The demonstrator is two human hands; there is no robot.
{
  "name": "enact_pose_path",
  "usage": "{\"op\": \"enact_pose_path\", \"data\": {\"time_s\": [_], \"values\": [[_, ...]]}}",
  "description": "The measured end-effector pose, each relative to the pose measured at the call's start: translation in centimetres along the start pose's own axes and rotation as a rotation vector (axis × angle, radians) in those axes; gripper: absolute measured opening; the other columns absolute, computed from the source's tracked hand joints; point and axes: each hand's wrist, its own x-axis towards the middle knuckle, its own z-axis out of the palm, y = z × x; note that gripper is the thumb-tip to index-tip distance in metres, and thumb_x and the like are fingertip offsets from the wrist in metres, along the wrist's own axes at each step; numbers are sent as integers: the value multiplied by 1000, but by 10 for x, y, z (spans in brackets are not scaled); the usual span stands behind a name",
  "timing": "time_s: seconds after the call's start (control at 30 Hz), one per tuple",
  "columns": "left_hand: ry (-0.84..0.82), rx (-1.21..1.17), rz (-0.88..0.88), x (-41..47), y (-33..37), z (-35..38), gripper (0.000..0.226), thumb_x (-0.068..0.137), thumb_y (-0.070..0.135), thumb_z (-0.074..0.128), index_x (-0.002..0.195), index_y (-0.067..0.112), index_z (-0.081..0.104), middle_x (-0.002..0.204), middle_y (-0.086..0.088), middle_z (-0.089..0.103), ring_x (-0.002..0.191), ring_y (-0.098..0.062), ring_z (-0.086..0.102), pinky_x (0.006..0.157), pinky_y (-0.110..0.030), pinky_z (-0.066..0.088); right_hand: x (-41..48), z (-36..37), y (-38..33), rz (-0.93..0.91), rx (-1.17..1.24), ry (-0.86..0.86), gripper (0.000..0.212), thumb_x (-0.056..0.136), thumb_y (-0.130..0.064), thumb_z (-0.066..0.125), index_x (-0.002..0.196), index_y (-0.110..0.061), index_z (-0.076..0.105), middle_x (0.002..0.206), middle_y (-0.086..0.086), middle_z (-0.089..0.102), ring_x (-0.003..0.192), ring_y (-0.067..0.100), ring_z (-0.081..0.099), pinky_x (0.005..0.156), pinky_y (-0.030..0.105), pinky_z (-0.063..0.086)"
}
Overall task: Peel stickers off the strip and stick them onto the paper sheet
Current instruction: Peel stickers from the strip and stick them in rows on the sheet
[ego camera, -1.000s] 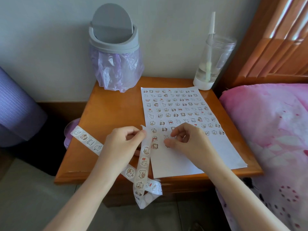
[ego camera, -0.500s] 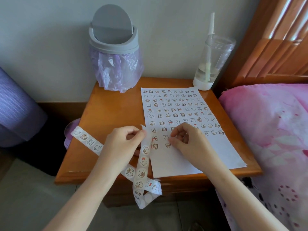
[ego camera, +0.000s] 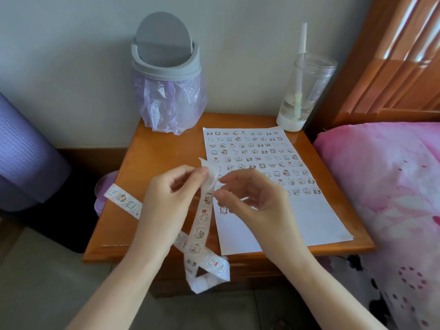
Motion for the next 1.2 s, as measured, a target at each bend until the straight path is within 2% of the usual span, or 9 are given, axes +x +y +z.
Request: {"op": "enact_pose_path", "data": {"time_s": [0.13,0.3,0.4,0.5,0.6,0.77,0.87,1.07,1.2], "values": [[30,-33,22,1,1,-1,18,87,35,55,79,24,68,79,14,67,80,8,60,62,-1,44,0,5,0,34,78,-30,19,76,-16,74,92,-21,65,86,-9,71,81,10,68,71,24,57],[14,-70,10,-1,2,1,20,85,40,55,83,26,68,79,15,68,80,6,62,60,-2,45,-1,6,-2,63,151,-29,13,79,-7,71,89,-14,67,84,-2,72,72,11,69,66,20,55],[-4,-112,-32,-2,5,1,22,86,39,54,79,25,69,77,9,70,75,3,65,55,-6,47,-2,4,-2,59,114,-16,12,80,-8,70,89,-16,68,86,-2,72,72,9,69,66,19,55],[-54,-199,-136,-3,8,1,29,87,44,52,74,28,71,77,7,73,73,4,66,57,-7,50,-2,4,0,53,59,7,13,81,-10,69,92,-17,69,87,-4,73,75,9,70,70,22,57],[-126,-182,-186,-3,9,0,30,87,40,55,81,17,73,77,1,74,69,1,68,53,-5,48,-3,3,2,21,8,21,13,82,-11,68,94,-16,70,86,-4,73,76,9,70,73,26,58],[-169,-144,-136,-4,9,-1,17,88,24,60,76,20,72,71,6,74,68,-2,69,56,-7,50,-2,1,2,-5,-31,49,15,82,-11,68,92,-22,69,84,-5,72,77,11,69,74,26,58],[-161,-155,-114,-4,10,0,16,87,23,61,75,22,72,70,9,73,68,1,68,53,-4,47,-2,1,2,-24,-75,56,19,82,-11,68,89,-29,67,84,-10,71,77,8,68,73,21,57],[-153,-156,-107,-5,8,1,15,86,26,62,75,23,73,71,7,73,72,-4,69,59,-10,52,-1,0,2,-31,-116,66,17,82,-11,68,88,-27,66,84,-12,70,78,3,66,71,16,54],[-157,-123,-102,-5,5,2,16,86,27,61,75,23,72,72,8,73,75,-4,68,60,-11,53,0,0,1,-29,-135,81,22,80,-13,70,79,-34,63,85,-12,66,78,3,60,68,13,50]]}}
